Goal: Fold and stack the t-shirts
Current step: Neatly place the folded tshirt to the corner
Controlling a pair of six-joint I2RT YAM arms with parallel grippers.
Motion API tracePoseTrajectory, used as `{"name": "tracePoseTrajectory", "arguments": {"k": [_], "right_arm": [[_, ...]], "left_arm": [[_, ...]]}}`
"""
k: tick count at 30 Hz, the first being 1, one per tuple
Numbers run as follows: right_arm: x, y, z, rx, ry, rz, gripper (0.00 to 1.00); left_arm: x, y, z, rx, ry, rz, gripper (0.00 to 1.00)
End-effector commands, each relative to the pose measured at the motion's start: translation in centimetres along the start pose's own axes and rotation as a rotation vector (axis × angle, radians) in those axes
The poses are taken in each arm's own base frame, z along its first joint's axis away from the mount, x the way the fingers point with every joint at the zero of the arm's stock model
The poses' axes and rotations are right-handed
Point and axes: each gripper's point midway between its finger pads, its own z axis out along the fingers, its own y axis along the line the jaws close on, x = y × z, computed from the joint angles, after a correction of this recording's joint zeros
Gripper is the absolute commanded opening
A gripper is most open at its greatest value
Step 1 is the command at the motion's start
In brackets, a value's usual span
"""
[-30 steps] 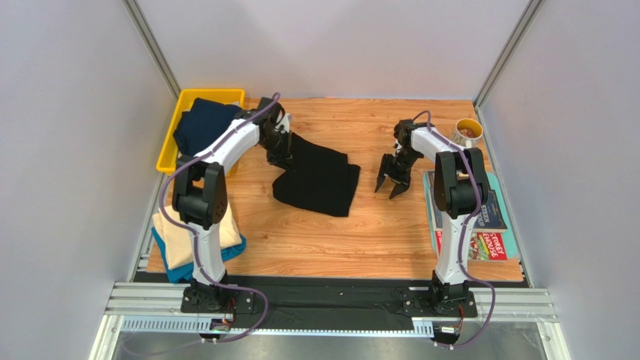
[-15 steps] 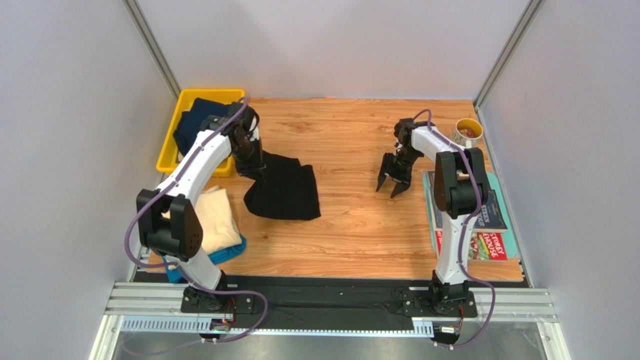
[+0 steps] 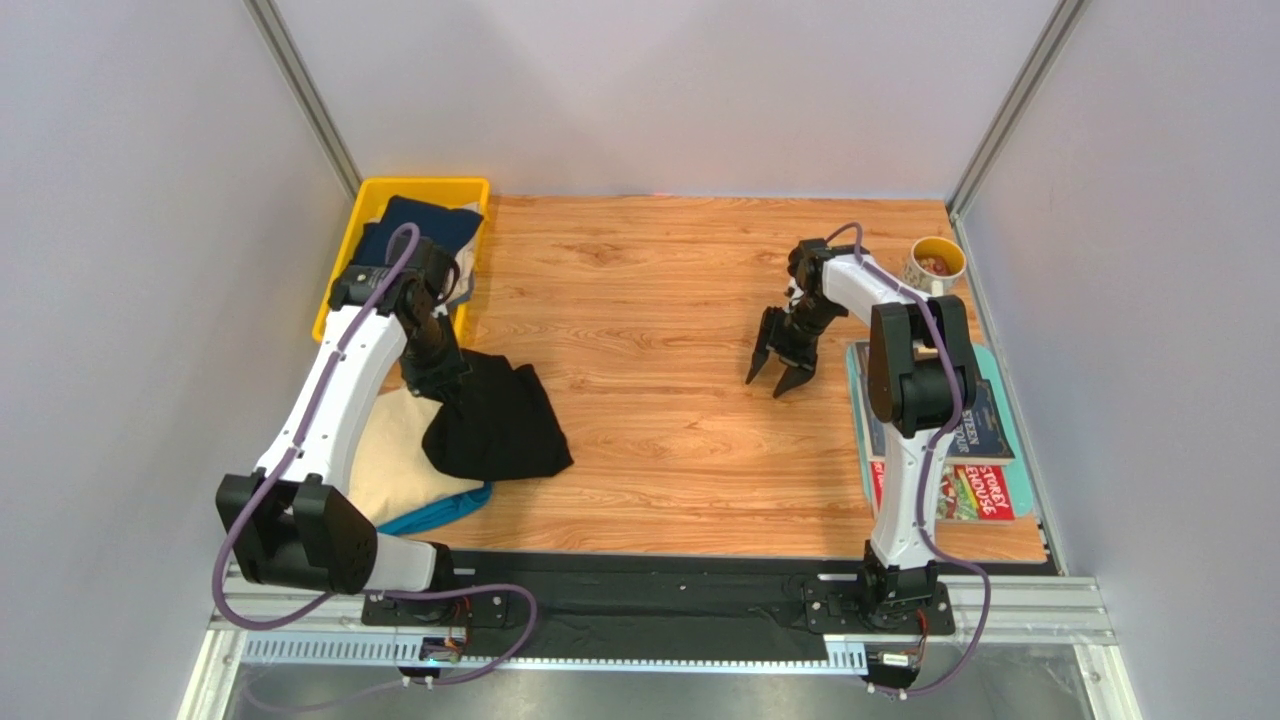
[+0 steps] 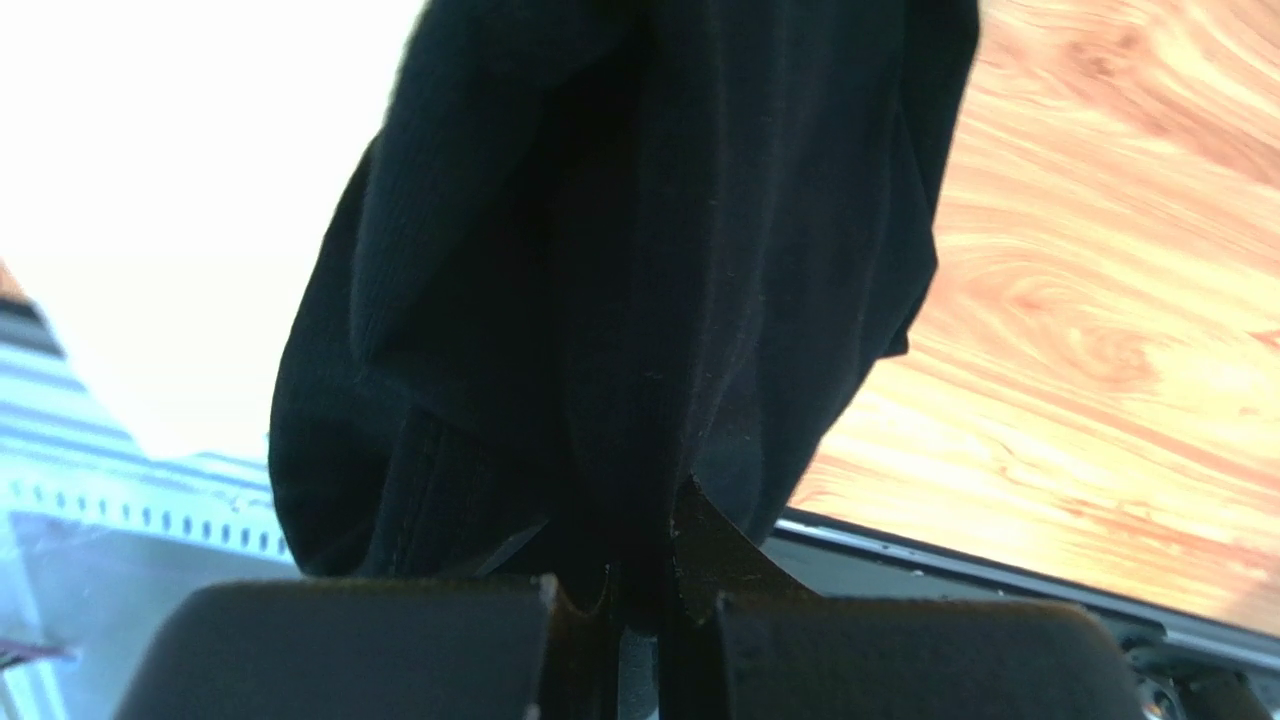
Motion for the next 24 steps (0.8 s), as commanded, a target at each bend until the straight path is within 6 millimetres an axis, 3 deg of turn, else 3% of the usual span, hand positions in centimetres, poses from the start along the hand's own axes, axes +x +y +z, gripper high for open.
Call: {"name": "tracePoseTrajectory", "arguments": {"k": [1, 8, 17, 24], "right_arm": [[0.3, 1.0, -0.9, -0.051, -0.014, 0.004, 0.55], [0.5, 1.2, -0.9, -0.076, -0.009, 0.013, 0.55], [0.7, 1.1, -0.9, -0.082, -0.003, 0.021, 0.55], [1.0, 1.3, -0.9, -0.098, 0.009, 0.034, 0.54]], "left_arm": [[0.4, 3.2, -1.9, -0.080, -0.035, -0.052, 0.00], [-0.5, 7.7, -3.3, -0.201, -0.072, -0.089, 0.00], [-1.6, 9.1, -6.2, -0.248, -0.163, -0.133, 0.00], [1.6, 12.0, -5.9, -0.376, -0.089, -0.182, 0.00]]}}
